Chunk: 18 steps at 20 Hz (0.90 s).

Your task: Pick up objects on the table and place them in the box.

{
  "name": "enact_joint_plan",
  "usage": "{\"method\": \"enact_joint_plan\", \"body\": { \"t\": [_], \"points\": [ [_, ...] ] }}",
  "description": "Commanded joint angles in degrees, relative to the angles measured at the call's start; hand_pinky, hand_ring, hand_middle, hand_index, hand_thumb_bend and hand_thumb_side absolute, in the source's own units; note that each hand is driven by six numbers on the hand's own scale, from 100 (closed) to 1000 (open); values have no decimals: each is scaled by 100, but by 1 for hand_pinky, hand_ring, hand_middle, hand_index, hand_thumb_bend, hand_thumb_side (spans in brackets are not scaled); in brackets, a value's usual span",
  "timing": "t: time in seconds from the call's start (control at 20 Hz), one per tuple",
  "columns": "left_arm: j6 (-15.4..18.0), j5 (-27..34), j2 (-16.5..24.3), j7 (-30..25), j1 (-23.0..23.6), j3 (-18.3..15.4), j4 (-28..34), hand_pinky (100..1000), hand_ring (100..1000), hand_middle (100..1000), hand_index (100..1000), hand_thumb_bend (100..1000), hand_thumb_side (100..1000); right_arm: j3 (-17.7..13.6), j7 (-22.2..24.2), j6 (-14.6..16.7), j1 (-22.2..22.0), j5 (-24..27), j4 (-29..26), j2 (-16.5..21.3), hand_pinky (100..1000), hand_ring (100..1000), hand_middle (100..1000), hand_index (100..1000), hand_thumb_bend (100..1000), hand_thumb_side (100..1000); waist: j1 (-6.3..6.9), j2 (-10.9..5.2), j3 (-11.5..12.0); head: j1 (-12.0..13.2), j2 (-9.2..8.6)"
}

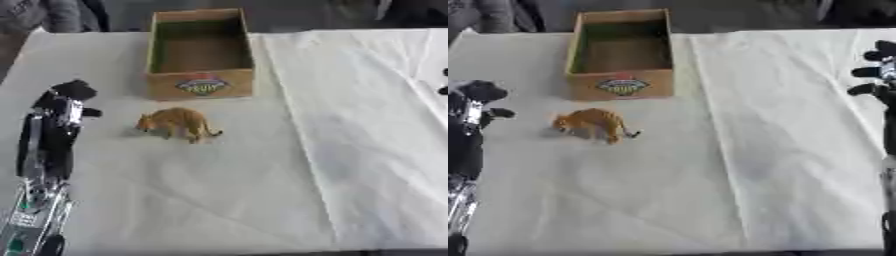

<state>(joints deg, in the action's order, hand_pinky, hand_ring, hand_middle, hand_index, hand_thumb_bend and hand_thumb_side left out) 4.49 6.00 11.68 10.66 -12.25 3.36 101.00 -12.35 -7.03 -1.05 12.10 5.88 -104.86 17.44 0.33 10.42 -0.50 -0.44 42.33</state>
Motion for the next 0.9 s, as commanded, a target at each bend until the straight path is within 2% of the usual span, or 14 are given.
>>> {"method": "enact_joint_plan", "body": {
  "t": [0.05,0.6,0.9],
  "points": [
    [4,-47,174,-50,-120,-15,141,552,727,583,669,375,506,-41,18,-2,54,12,-57,76,472,628,669,781,100,633,5,-94,-12,-13,28],
    [-86,-181,467,-258,-315,56,264,560,764,618,692,398,427,-34,31,-3,52,12,-51,85,472,628,669,781,100,632,17,-111,-29,-11,33],
    [-185,-303,596,-327,-389,76,339,560,764,618,692,398,427,-32,37,-2,51,13,-50,83,472,628,669,781,100,632,16,-114,-34,-12,34]
  ]
}}
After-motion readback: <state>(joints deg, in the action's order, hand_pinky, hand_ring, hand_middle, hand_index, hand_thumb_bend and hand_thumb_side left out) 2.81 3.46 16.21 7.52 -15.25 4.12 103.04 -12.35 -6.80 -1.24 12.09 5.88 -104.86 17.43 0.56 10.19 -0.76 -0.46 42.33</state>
